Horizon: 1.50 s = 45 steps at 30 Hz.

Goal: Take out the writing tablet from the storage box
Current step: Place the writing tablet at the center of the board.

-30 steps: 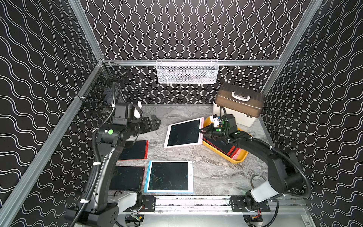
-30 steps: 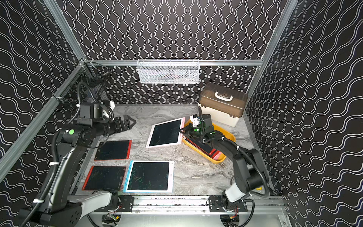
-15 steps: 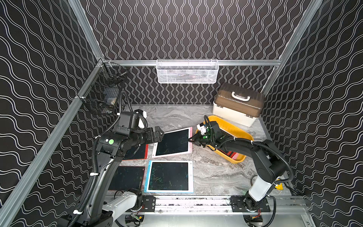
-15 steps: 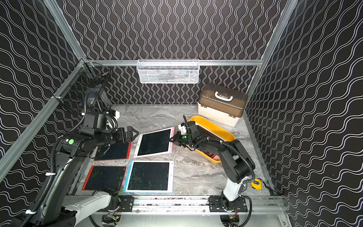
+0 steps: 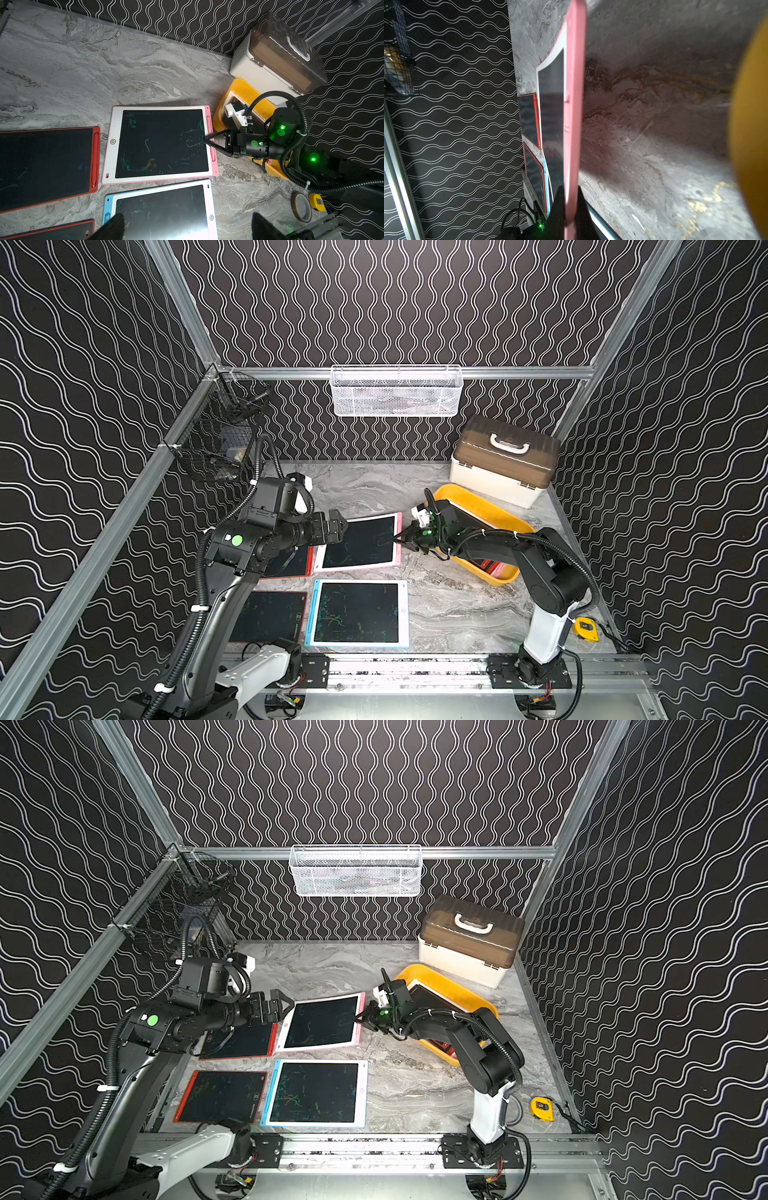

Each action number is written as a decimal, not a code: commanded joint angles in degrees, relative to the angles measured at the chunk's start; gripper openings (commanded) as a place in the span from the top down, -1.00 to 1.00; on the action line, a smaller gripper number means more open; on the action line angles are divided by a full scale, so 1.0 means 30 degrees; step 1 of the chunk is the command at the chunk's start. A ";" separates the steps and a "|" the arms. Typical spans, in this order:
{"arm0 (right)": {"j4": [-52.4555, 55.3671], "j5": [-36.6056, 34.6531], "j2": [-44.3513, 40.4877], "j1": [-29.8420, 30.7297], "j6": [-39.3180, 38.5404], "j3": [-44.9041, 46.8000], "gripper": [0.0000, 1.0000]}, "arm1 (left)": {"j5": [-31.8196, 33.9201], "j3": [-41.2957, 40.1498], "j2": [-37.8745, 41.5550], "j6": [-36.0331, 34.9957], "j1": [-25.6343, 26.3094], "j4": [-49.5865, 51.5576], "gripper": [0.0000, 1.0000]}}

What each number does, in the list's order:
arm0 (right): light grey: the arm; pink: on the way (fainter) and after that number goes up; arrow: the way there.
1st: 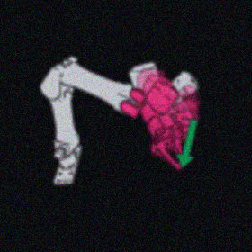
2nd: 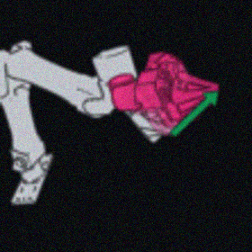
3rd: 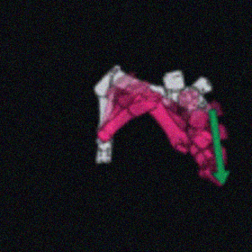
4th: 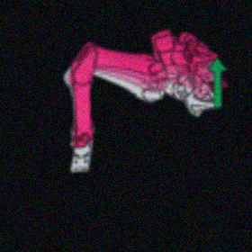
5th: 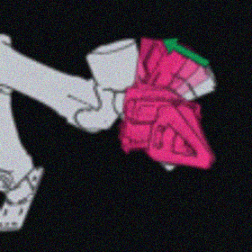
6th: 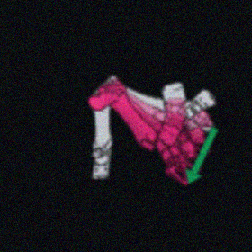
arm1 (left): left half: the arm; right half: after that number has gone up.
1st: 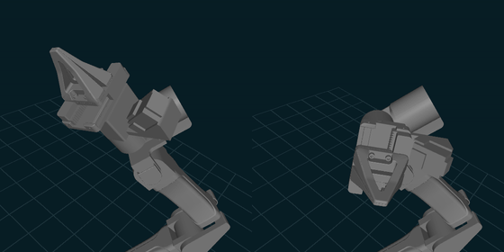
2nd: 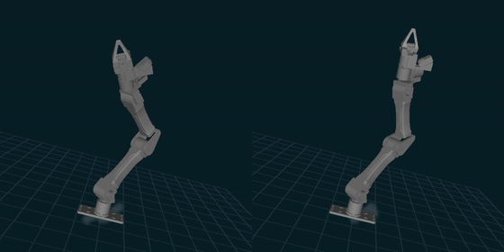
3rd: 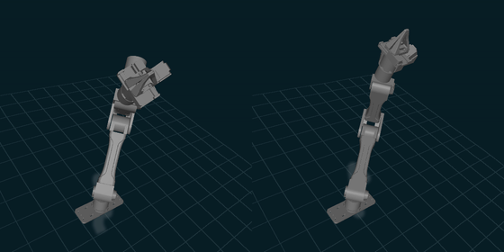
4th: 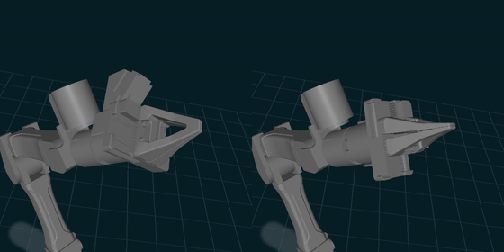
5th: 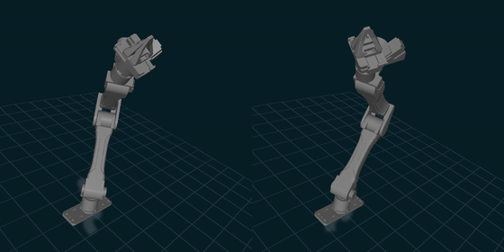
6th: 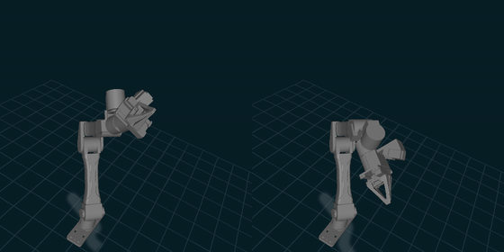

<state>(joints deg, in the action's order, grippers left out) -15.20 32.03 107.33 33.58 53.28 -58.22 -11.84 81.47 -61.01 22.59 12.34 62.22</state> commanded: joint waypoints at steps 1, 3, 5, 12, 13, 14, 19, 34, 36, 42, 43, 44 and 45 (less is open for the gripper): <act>0.1644 -0.1055 0.0141 -0.0035 -0.0599 -0.0216 0.76 | 0.0133 -0.0028 0.0096 -0.0291 0.0018 0.0097 -0.98; 0.2088 -0.1013 0.0255 -0.0047 -0.0809 -0.0491 0.68 | 0.0166 -0.0023 0.0040 -0.0318 0.0018 0.0121 -0.98; 0.2551 -0.1007 0.0374 -0.0033 -0.1011 -0.0703 0.64 | 0.0109 0.0015 0.0007 -0.0315 0.0018 0.0065 -0.98; 0.3788 -0.1418 0.0258 -0.0069 -0.1549 -0.1124 0.18 | 0.0005 -0.0058 -0.0082 -0.0422 0.0003 -0.0040 -0.98; 0.3902 -0.1441 0.0259 -0.0062 -0.1583 -0.1157 0.11 | -0.0009 -0.0056 -0.0110 -0.0432 0.0018 -0.0055 -0.98; 0.3998 -0.1449 0.0258 -0.0062 -0.1630 -0.1241 0.07 | -0.0042 -0.0060 -0.0125 -0.0443 0.0018 -0.0084 -0.98; 0.5185 -0.2072 0.0230 -0.0058 -0.1946 -0.1699 -0.12 | -0.0068 -0.0145 -0.0159 -0.0476 0.0018 -0.0169 -0.98; 1.0264 -0.3922 -0.3238 -0.0061 -0.4190 -0.4253 -0.26 | -0.0361 0.0542 -0.2045 -0.0851 0.0018 -0.1550 -0.98; 1.1384 -0.4326 -0.4043 -0.0061 -0.4592 -0.4817 -0.28 | -0.0441 0.1029 -0.2862 -0.0908 0.0018 -0.1970 -0.98; 1.6202 -1.0344 -0.7181 -0.0502 -0.6086 -0.5818 -0.45 | -0.0593 0.2603 -0.5976 -0.0542 0.1128 -0.3914 -0.98; 1.7010 -1.1336 -0.7703 -0.0829 -0.6124 -0.5791 -0.48 | -0.0333 0.2971 -0.6650 -0.0415 0.1743 -0.4359 -0.98; 1.7714 -1.2160 -0.8159 -0.1145 -0.6078 -0.5691 -0.52 | -0.0184 0.3357 -0.7334 -0.0319 0.2234 -0.4687 -0.98; 1.8345 -1.2760 -0.8673 -0.1695 -0.6070 -0.5440 -0.55 | -0.0017 0.3874 -0.8134 -0.0204 0.2905 -0.5025 -0.98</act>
<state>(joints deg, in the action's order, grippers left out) 29.61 4.47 83.50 30.37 36.60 -75.05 -13.32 90.83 -82.04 21.28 18.17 52.38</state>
